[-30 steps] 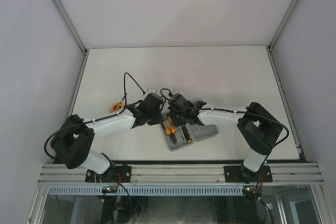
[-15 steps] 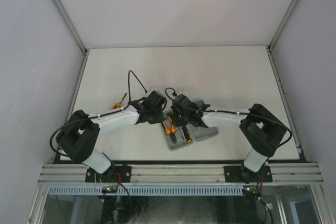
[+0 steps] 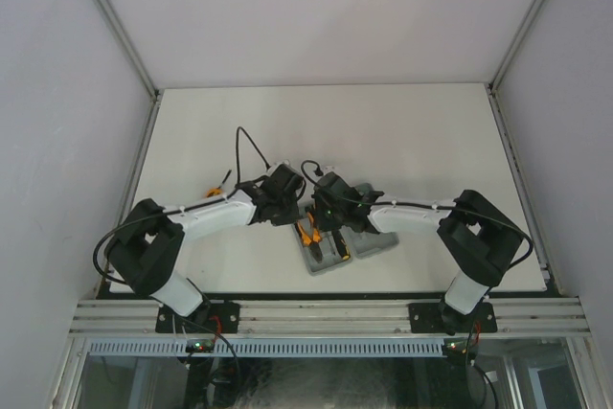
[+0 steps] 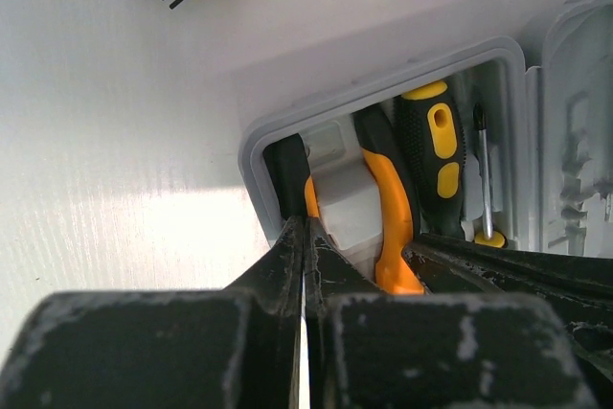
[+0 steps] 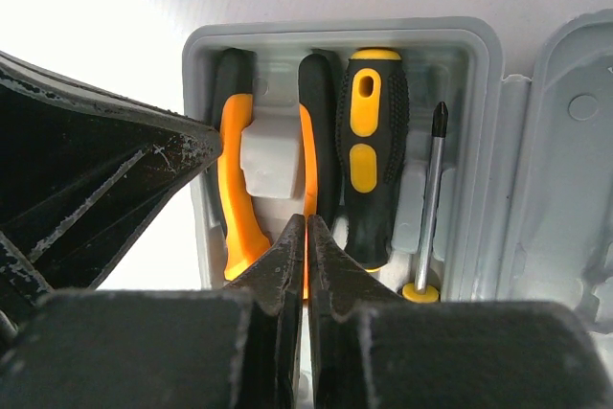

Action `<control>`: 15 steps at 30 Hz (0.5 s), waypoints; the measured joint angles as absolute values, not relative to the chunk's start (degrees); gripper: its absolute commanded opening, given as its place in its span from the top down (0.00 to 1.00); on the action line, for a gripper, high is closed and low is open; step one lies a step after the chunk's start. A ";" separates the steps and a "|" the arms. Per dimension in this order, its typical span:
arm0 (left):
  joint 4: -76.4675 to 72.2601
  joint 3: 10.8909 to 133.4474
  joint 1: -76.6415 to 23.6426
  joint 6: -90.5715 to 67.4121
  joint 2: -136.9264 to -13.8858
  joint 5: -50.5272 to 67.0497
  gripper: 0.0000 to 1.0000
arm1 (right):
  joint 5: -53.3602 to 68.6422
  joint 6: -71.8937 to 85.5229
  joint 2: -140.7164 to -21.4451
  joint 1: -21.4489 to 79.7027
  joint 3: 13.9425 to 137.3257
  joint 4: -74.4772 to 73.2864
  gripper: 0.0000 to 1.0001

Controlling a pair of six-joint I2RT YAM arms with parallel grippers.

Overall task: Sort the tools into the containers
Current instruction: Place the pliers in the storage box.

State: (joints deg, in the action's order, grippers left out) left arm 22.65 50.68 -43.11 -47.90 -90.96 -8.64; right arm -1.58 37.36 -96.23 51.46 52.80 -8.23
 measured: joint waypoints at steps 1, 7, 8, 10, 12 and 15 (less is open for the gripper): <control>22.55 50.57 -43.11 -47.90 -90.87 -8.62 1.00 | -1.67 37.36 -96.18 51.53 52.77 -8.25 1.00; 20.08 48.73 -43.11 -48.40 -87.96 -8.97 1.00 | -0.95 37.39 -94.87 52.42 51.68 -7.88 1.00; 20.08 48.73 -43.11 -48.36 -87.90 -8.97 1.00 | -0.56 37.36 -94.54 52.60 51.57 -7.92 1.00; 20.21 48.75 -43.11 -47.83 -87.66 -8.97 0.99 | 0.51 37.26 -93.69 52.64 51.57 -8.08 1.00; 20.58 48.75 -43.13 -46.98 -87.37 -8.93 0.97 | 1.17 36.99 -92.03 52.64 51.59 -8.58 1.00; 22.04 48.75 -43.18 -45.28 -86.59 -8.91 0.90 | 1.50 36.47 -88.29 52.62 51.62 -9.43 0.99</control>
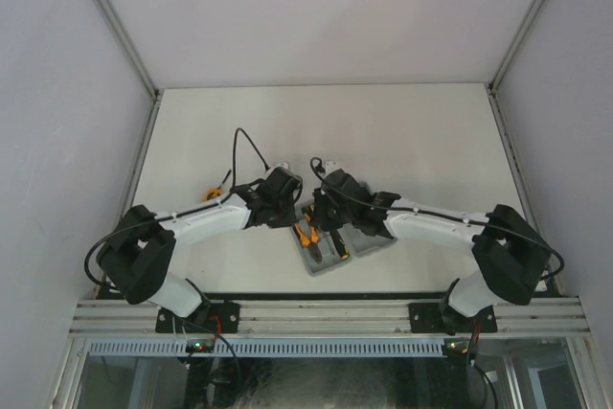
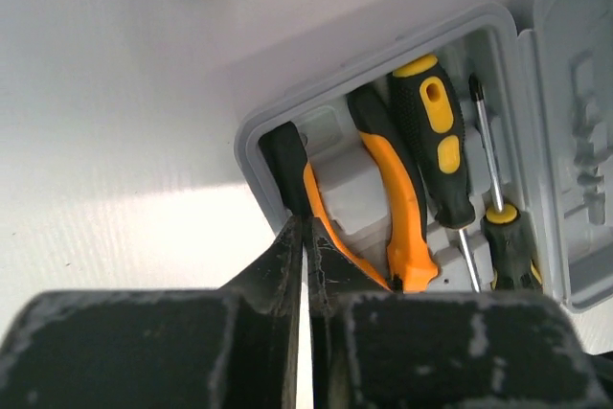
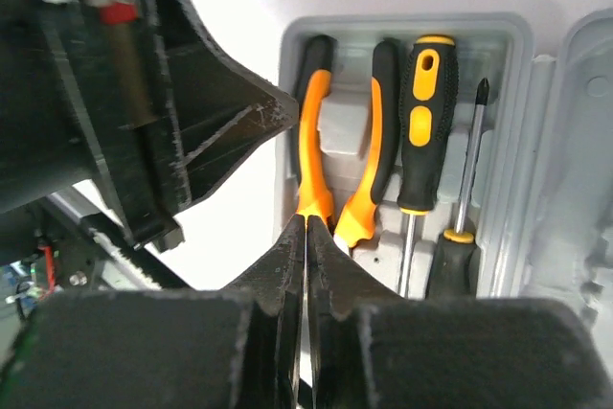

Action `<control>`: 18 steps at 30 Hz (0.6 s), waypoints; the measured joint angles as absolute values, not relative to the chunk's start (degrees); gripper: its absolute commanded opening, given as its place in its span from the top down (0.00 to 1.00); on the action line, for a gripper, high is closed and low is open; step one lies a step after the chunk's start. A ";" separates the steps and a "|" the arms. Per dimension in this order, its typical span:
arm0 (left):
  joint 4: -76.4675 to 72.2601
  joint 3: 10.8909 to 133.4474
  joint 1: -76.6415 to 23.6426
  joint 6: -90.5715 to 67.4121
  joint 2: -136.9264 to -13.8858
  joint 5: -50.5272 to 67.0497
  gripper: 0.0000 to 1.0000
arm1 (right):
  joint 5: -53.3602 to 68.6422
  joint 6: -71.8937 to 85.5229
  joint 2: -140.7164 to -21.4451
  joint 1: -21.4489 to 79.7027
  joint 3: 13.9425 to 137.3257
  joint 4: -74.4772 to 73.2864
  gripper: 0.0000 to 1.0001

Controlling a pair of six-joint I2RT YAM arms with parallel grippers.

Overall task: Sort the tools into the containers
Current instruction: Place the pliers in the storage box.

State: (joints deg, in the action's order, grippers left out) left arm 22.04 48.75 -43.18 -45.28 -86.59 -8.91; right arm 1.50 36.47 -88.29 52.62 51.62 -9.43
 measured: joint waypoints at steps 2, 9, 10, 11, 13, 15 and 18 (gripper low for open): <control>22.83 48.75 -43.18 -43.81 -85.65 -8.82 0.84 | 1.19 36.10 -85.84 52.58 51.68 -10.20 0.98; 22.81 48.14 -43.18 -40.99 -77.03 -8.80 0.70 | -4.64 34.85 -76.62 52.36 51.09 -13.02 0.90; 22.52 47.57 -43.18 -40.93 -75.37 -8.91 0.69 | -5.56 34.81 -75.42 52.14 50.50 -13.13 0.88; 22.31 46.85 -43.18 -40.93 -73.84 -8.99 0.68 | -6.44 34.81 -74.15 51.96 49.76 -13.26 0.87; 22.17 45.43 -43.18 -41.01 -71.79 -9.28 0.67 | -8.51 34.92 -71.22 51.55 47.48 -13.65 0.84; 22.20 43.88 -43.18 -41.30 -70.48 -9.41 0.67 | -9.91 35.14 -69.17 50.72 45.60 -14.00 0.81; 22.57 42.24 -43.35 -41.47 -70.37 -9.37 0.66 | -11.84 36.07 -65.28 49.12 41.65 -14.55 0.75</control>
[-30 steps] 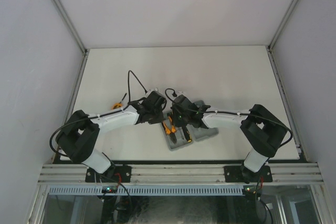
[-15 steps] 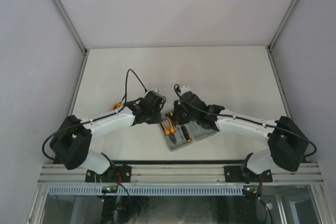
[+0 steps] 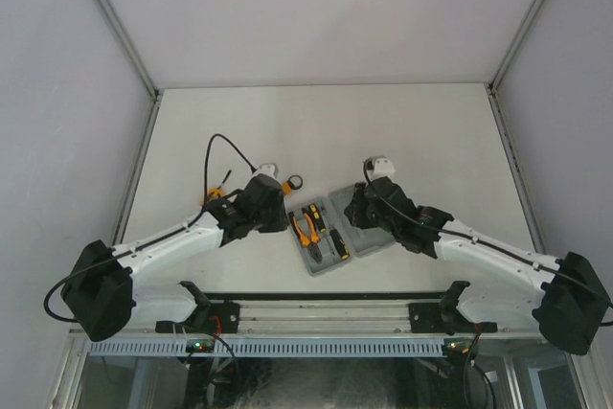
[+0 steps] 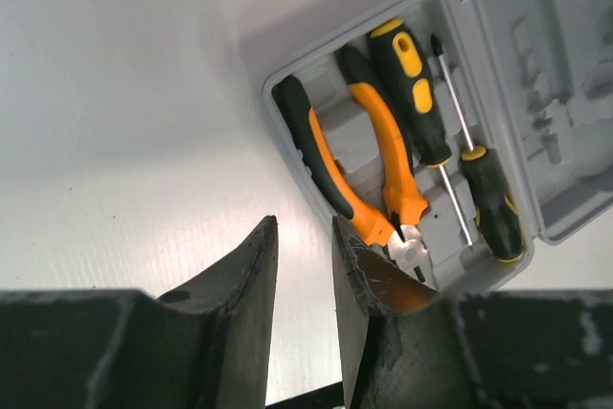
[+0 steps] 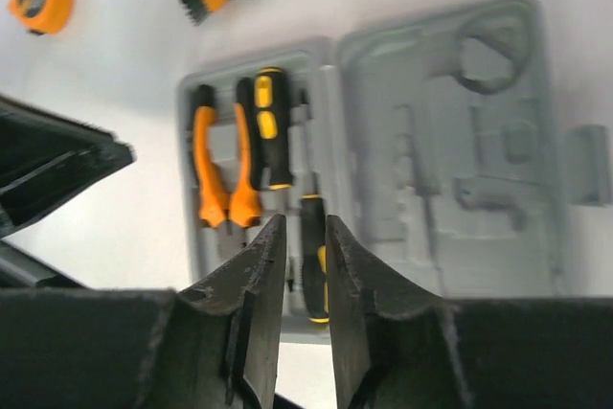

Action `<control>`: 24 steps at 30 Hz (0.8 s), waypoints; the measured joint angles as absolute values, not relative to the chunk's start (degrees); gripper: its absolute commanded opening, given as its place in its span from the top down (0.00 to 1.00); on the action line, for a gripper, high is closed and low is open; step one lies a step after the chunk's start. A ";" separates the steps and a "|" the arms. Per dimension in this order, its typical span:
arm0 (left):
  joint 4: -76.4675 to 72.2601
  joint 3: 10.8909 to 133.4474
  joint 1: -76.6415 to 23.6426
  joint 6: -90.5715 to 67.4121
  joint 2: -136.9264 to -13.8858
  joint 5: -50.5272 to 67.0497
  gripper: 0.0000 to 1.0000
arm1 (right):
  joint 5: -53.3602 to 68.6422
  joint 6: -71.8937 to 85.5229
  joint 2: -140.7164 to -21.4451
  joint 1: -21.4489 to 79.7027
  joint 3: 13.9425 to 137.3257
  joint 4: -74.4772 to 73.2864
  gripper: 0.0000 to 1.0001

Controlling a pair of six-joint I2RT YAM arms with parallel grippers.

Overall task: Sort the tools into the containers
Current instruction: Place the pliers in the storage box.

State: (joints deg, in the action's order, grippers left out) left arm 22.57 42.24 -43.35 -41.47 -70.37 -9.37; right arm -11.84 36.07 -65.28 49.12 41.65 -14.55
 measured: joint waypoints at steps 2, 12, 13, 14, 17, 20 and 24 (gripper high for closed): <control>22.94 41.58 -43.72 -41.56 -70.41 -9.37 0.66 | -12.69 36.93 -63.29 47.70 39.44 -14.92 0.73; 21.08 40.10 -44.84 -43.00 -72.88 -8.56 0.68 | -11.60 38.57 -57.63 36.69 32.93 -19.18 0.68; 20.91 40.10 -44.84 -43.00 -73.34 -8.40 0.68 | -11.40 38.61 -57.58 35.66 32.91 -19.57 0.67; 20.69 40.10 -44.86 -43.00 -73.95 -8.34 0.68 | -10.81 38.65 -57.60 34.24 32.84 -19.92 0.66; 20.12 40.10 -44.88 -43.03 -75.26 -7.90 0.69 | -8.91 38.57 -57.65 30.37 31.64 -20.18 0.63; 19.59 40.10 -44.88 -43.07 -76.25 -7.31 0.70 | -6.46 38.22 -58.83 27.68 30.74 -20.34 0.63; 19.18 40.10 -44.88 -43.11 -77.03 -7.11 0.71 | -2.57 37.43 -62.67 25.04 30.65 -19.92 0.62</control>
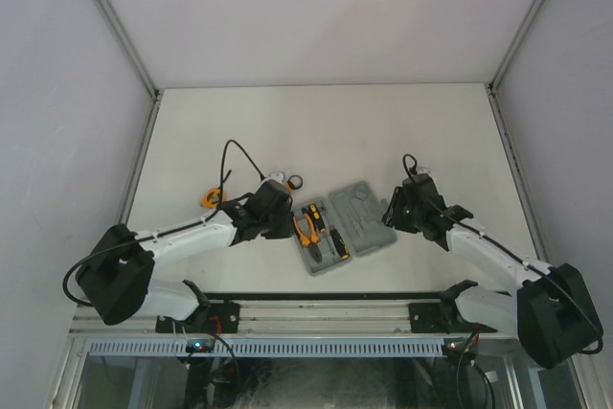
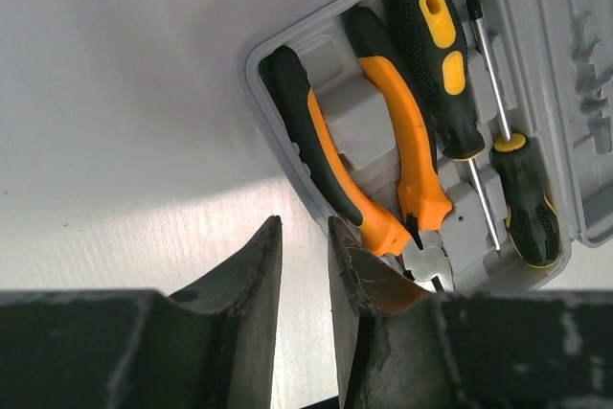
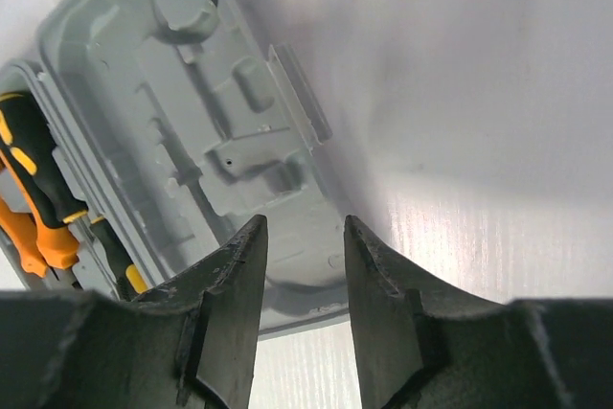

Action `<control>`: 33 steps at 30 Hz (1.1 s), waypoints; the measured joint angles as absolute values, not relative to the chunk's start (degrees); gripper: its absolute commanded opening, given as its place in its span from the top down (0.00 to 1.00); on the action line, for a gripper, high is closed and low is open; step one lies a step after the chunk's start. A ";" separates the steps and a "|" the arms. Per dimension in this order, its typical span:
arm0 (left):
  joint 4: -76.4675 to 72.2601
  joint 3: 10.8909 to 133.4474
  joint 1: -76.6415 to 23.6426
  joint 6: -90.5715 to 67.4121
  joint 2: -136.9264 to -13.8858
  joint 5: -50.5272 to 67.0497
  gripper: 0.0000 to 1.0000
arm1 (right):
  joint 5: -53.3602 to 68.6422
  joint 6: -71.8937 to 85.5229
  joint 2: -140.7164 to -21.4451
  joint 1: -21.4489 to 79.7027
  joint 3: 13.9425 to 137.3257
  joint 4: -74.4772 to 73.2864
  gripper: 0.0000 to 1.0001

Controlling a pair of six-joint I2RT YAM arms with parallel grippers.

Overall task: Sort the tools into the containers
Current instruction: Place the pliers in the storage box.

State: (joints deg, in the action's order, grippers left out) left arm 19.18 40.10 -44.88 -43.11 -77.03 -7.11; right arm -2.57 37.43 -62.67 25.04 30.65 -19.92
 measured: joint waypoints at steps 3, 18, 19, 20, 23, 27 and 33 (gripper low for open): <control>18.79 40.10 -44.86 -43.09 -77.36 -7.07 0.72 | -0.34 36.73 -65.28 23.92 30.65 -19.18 0.62; 18.52 40.12 -38.98 -42.30 -78.32 -5.30 0.74 | 2.83 35.86 -69.73 24.91 30.26 -18.74 0.62; 18.59 40.14 -38.59 -42.15 -78.32 -5.32 0.74 | 2.76 36.01 -69.69 25.69 30.26 -18.87 0.63; 18.98 40.29 -38.15 -41.85 -78.32 -5.45 0.74 | 2.59 36.36 -69.58 26.94 30.24 -19.05 0.62; 20.34 40.64 -37.39 -40.95 -78.32 -6.42 0.74 | 2.28 37.78 -68.71 31.29 30.04 -19.79 0.62; 23.64 41.30 -37.17 -39.81 -77.43 -9.10 0.73 | 0.51 40.07 -66.72 36.10 30.02 -21.71 0.60; 25.85 42.46 -37.08 -38.30 -74.78 -10.85 0.77 | -6.00 42.24 -59.75 37.98 30.04 -26.06 0.58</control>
State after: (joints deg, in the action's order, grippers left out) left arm 25.85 42.46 -37.08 -38.30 -74.78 -10.85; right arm -6.00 42.24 -59.75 37.98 30.04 -26.06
